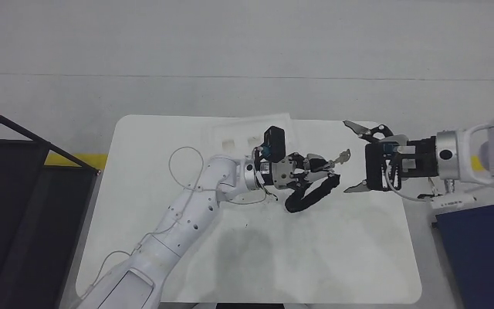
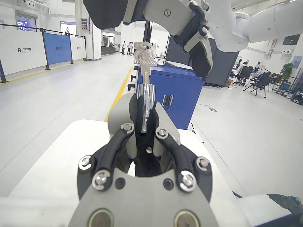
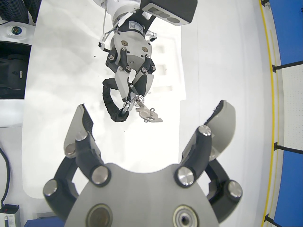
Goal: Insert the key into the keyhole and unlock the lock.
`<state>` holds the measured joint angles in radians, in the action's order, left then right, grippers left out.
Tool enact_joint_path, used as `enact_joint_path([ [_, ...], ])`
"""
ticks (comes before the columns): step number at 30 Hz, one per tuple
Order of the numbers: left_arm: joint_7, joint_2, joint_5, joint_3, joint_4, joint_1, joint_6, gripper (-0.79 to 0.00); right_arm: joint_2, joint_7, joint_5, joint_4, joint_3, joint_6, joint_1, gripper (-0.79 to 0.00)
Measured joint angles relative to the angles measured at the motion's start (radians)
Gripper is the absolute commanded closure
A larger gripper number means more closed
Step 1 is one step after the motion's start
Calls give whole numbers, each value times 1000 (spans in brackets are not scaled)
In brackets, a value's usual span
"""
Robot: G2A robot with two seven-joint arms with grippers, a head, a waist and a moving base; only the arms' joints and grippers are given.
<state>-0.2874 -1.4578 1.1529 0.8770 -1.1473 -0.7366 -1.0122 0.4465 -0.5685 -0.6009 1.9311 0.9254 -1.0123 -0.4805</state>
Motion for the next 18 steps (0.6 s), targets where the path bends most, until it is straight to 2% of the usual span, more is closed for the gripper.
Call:
enact_joint_path([
  [8,45,31,-71,-25,-32,2,0,0,4,86,-95,-8,-16,0,5,-317],
  [12,51,41,-96,-40,-34,3,0,0,5,114,-121,-17,-23,0,6,-262],
  [15,49,45,-105,-43,-33,-1,0,0,5,135,-120,-23,-29,0,4,-142],
  [17,47,47,-107,-42,-33,-3,0,0,4,144,-114,-23,-35,0,4,0],
  [18,45,47,-107,-41,-33,-3,0,0,3,146,-111,-23,-37,0,5,0],
])
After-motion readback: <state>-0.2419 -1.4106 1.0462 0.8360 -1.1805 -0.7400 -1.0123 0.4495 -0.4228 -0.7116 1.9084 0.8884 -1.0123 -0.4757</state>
